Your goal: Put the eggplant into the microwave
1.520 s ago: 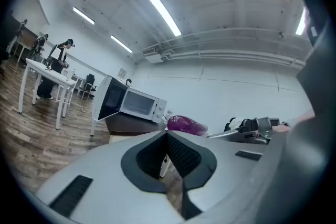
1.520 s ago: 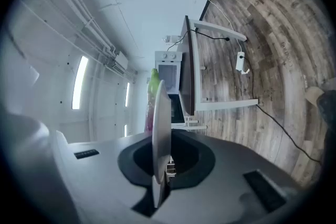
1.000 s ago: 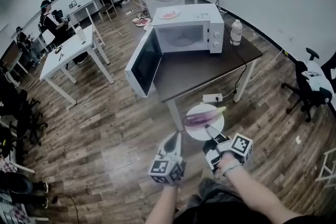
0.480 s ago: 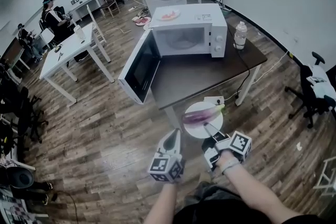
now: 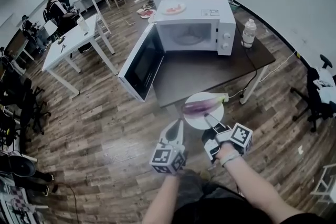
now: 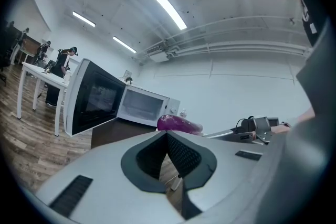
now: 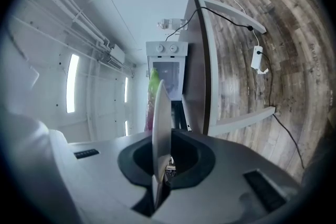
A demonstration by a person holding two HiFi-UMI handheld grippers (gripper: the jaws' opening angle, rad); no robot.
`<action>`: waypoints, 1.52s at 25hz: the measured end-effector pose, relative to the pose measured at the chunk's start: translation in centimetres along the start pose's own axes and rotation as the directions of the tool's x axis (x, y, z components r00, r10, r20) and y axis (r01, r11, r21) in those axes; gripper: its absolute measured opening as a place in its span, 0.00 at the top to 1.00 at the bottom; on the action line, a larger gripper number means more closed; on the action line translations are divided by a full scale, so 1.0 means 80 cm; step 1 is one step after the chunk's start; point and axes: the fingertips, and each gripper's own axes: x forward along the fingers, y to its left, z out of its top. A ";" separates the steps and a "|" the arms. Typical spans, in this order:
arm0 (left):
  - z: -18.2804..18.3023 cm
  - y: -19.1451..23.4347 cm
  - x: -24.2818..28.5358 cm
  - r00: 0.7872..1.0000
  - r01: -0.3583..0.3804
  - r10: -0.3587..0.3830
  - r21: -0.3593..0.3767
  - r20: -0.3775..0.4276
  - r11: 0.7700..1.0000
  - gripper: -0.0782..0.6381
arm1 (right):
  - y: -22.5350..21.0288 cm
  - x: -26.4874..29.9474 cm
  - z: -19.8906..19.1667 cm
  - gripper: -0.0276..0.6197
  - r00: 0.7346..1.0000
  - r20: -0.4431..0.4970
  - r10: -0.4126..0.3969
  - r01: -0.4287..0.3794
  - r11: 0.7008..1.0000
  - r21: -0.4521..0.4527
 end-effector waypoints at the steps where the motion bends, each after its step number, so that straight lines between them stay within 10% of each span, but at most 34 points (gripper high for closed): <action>1: 0.000 0.001 0.003 1.000 -0.001 0.001 0.001 -0.001 1.000 0.89 | 0.000 0.004 0.002 0.94 1.000 -0.001 0.003 -0.003 1.000 0.004; 38: 0.037 0.147 0.283 0.984 0.169 -0.167 0.028 -0.058 0.985 0.89 | -0.012 0.280 0.157 0.94 0.994 0.109 0.020 -0.021 1.000 0.004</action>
